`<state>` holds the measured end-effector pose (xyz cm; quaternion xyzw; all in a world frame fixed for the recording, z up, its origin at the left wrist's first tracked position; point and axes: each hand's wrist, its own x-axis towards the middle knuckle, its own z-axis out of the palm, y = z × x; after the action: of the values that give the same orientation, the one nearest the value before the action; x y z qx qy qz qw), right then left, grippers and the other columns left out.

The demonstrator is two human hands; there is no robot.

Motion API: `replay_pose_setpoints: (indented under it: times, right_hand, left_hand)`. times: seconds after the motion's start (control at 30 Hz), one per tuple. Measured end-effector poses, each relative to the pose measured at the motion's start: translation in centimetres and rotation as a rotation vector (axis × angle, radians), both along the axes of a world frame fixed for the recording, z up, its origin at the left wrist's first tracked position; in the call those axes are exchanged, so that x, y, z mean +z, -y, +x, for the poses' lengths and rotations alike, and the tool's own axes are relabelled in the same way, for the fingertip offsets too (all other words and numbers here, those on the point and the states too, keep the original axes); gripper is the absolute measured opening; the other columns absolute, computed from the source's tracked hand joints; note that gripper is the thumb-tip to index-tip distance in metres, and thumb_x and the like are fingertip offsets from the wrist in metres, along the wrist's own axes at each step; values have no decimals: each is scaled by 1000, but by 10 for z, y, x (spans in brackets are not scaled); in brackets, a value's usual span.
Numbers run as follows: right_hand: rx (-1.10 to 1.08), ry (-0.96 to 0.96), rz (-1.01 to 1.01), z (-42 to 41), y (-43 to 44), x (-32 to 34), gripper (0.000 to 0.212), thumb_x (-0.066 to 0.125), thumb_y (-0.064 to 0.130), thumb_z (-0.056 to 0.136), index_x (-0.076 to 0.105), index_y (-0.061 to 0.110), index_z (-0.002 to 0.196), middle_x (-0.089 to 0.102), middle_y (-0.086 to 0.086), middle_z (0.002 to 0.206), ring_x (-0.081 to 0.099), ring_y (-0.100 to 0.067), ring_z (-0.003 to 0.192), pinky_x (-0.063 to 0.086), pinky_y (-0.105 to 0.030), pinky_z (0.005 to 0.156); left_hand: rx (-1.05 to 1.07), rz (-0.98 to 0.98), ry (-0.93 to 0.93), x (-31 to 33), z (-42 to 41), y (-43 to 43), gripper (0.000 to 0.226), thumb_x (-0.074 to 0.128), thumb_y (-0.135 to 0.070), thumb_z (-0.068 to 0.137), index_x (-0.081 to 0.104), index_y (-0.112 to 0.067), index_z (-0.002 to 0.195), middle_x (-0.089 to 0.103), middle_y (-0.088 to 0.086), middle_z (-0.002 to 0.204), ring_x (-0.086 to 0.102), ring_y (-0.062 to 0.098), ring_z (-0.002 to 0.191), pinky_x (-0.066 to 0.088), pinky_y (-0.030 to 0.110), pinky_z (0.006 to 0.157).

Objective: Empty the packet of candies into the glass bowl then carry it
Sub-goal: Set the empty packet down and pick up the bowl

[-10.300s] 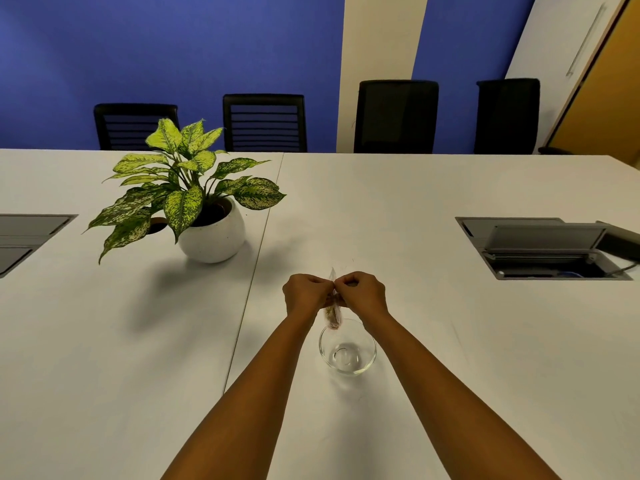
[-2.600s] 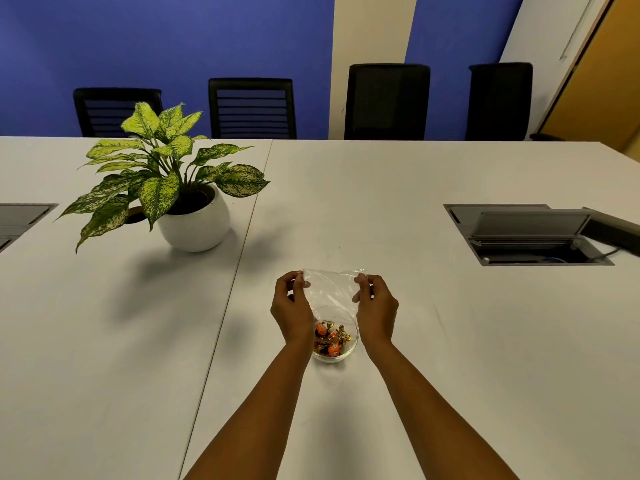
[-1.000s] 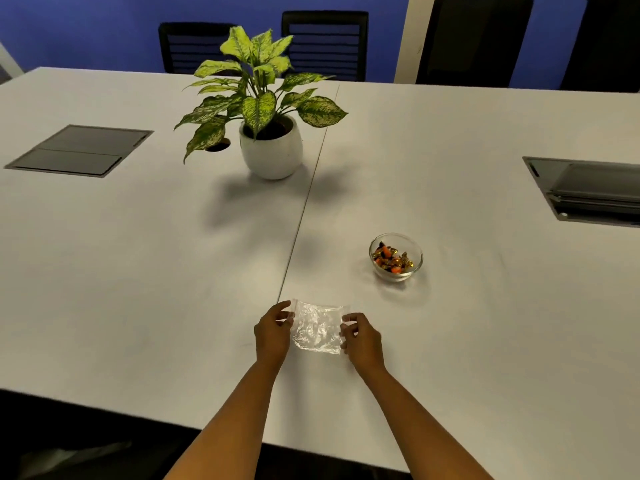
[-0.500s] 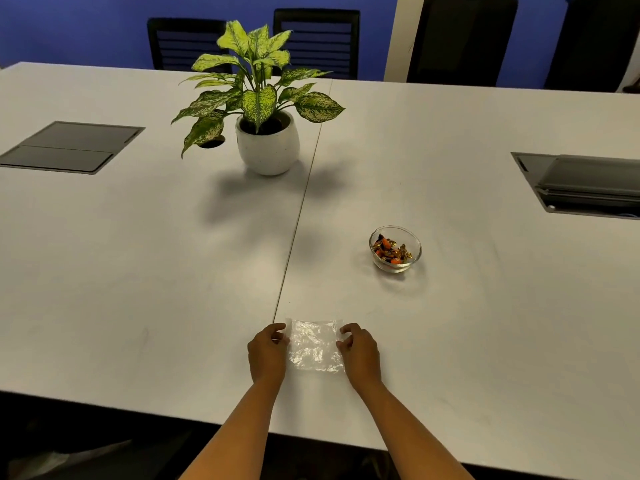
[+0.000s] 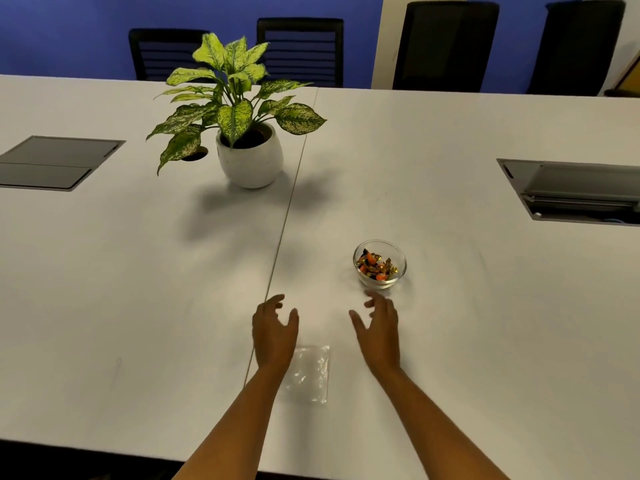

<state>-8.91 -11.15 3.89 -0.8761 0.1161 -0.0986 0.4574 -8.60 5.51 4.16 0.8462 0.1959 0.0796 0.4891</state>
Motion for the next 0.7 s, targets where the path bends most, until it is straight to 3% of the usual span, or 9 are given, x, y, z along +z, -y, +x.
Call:
replay_pose_setpoints:
  times: [0.07, 0.27, 0.43, 0.57, 0.63, 0.7]
  right_hand:
    - [4, -24, -72, 27, 23, 5, 56, 69, 24, 83, 43, 10, 131, 50, -11, 124, 48, -28, 116, 46, -36, 93]
    - [160, -343, -155, 92, 82, 8, 120, 84, 36, 64, 3, 14, 149, 11, -14, 157, 12, -33, 144, 20, -44, 117]
    - [319, -487, -141, 118, 112, -9, 136, 88, 32, 60, -13, 11, 148, -6, -13, 160, -4, -31, 148, 9, -43, 120]
    - [393, -481, 62, 130, 123, -17, 133, 89, 18, 59, -9, 10, 149, 10, -11, 159, 11, -27, 147, 18, -45, 121]
    - [427, -414, 163, 129, 122, -14, 122, 89, 10, 57, 8, 12, 148, 27, -11, 153, 28, -26, 141, 32, -43, 116]
    - [443, -313, 234, 130, 123, -10, 100, 89, 5, 54, 33, 21, 136, 46, -5, 138, 45, -21, 129, 46, -33, 105]
  left_hand:
    - [-135, -66, 21, 8, 27, 15, 45, 68, -16, 83, 53, -18, 125, 59, 6, 119, 56, 24, 111, 48, 32, 87]
    - [-490, -61, -181, 19, 97, 61, 95, 81, -19, 71, 25, -20, 148, 37, 8, 150, 36, 27, 137, 36, 47, 113]
    - [-673, -6, -327, 13, 137, 93, 120, 88, -13, 61, 8, -13, 151, 19, 11, 159, 18, 29, 147, 23, 48, 120]
    - [-734, -113, -350, 5, 151, 105, 114, 87, 0, 57, 17, -7, 147, 29, 14, 153, 27, 31, 143, 29, 50, 117]
    - [-758, -191, -335, 5, 149, 106, 105, 84, 8, 57, 23, -8, 142, 35, 14, 147, 36, 30, 138, 39, 48, 112]
    - [-756, -233, -347, 2, 150, 109, 108, 81, 11, 60, 15, -9, 142, 30, 13, 148, 36, 28, 137, 43, 42, 109]
